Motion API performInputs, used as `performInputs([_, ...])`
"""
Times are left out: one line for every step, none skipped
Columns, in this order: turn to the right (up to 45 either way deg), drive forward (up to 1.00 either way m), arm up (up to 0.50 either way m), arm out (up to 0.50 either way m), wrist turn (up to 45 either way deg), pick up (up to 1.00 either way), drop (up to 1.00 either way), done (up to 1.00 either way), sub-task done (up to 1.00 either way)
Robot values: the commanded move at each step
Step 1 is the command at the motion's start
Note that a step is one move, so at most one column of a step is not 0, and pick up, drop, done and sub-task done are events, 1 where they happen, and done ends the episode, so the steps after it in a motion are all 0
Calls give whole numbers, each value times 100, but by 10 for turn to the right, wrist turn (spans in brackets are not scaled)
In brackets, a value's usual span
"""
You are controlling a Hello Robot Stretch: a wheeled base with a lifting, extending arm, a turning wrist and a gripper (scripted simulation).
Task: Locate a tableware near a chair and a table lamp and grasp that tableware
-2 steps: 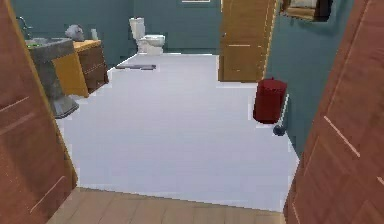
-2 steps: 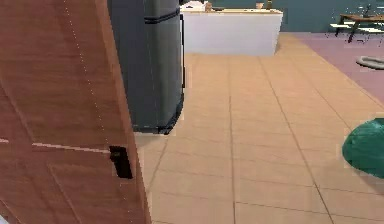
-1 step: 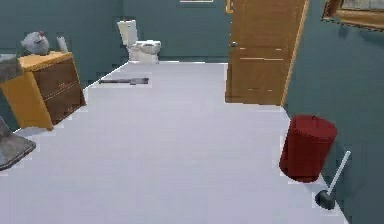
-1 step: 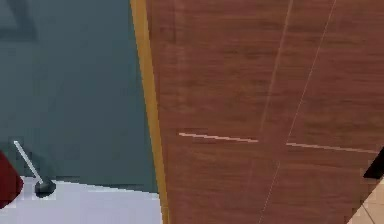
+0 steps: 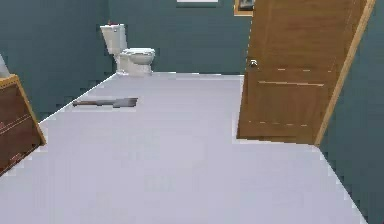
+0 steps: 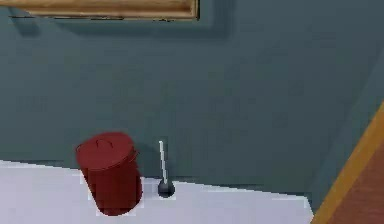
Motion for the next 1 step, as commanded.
performInputs([0,100,0,0,0,0,0,0,0])
